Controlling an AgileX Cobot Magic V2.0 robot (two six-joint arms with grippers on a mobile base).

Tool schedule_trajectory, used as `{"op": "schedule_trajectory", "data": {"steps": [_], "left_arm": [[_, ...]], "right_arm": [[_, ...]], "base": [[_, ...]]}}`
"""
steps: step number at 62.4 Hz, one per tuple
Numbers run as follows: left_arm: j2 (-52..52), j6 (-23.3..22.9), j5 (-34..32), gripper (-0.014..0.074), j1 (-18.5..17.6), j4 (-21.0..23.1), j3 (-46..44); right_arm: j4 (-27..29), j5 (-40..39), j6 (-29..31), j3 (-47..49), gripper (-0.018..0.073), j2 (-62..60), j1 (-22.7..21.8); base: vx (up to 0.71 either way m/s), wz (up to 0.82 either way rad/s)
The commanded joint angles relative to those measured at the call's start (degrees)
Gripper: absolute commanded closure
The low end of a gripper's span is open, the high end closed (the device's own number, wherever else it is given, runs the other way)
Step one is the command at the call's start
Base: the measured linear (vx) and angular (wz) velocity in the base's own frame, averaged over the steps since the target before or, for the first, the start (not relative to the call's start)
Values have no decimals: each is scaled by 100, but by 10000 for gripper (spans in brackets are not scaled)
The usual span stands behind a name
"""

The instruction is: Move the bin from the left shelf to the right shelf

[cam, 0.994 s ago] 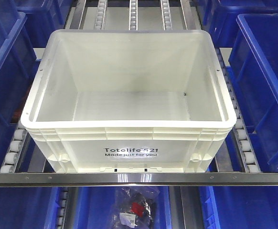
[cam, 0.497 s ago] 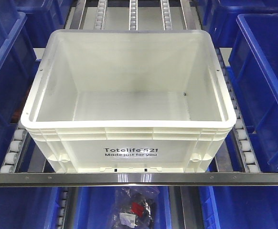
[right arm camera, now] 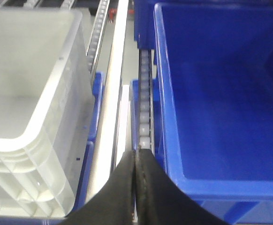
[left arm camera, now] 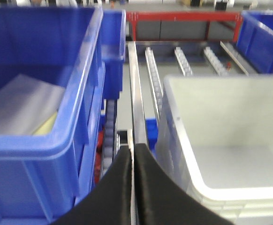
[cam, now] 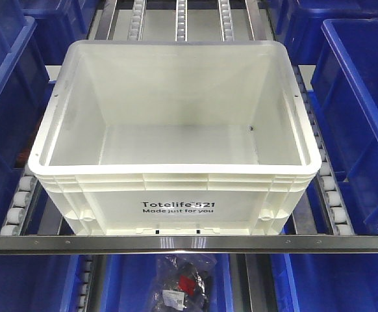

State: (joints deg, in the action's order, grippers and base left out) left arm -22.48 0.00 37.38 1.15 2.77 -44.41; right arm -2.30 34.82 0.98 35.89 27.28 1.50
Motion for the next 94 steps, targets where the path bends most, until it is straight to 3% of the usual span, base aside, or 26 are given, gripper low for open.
{"op": "schedule_trajectory", "data": {"steps": [1, 14, 21, 27, 36, 44, 49, 62, 69, 83, 94], "left_arm": [[-86, 0, -368, 602, -40, 30, -95], [-86, -30, -301, 565, -40, 43, -95], [-86, -30, -288, 458, -40, 43, -95], [-86, 0, -288, 295, -40, 43, -95], [-86, 0, -327, 69, -40, 43, -95], [-86, 33, -327, -24, -40, 43, -95], [-163, 189, -153, -24, -40, 68, -142], [-1098, 704, 978, -11, -40, 305, -939], [-1523, 922, 1064, -7, -146, 623, -1193], [-2235, 1285, 1593, 6, -560, 825, -1645], [-2942, 1496, 1752, 6, -826, 1113, -1976]], "right_arm": [[-13, -345, -16, 177, 568, 111, 10], [-19, -328, -11, 177, 555, 111, 10], [-38, -329, 54, 177, 492, 111, 10], [-38, -316, 102, 177, 378, 111, 10], [-38, -316, 176, 177, 127, 111, 10], [-38, -311, 326, 177, -60, 111, 10], [-26, -311, 266, 192, -113, 157, 10], [36, 541, 337, 889, -97, 933, 10], [321, 959, 433, 1296, -71, 1415, 98], [425, 1702, 549, 2134, -28, 2319, 777], [548, 1844, 554, 2803, -29, 3130, 1187]], "base": [[0, 0], [0, 0], [0, 0], [0, 0], [0, 0], [0, 0], [0, 0], [0, 0], [0, 0], [0, 0], [0, 0]]}}
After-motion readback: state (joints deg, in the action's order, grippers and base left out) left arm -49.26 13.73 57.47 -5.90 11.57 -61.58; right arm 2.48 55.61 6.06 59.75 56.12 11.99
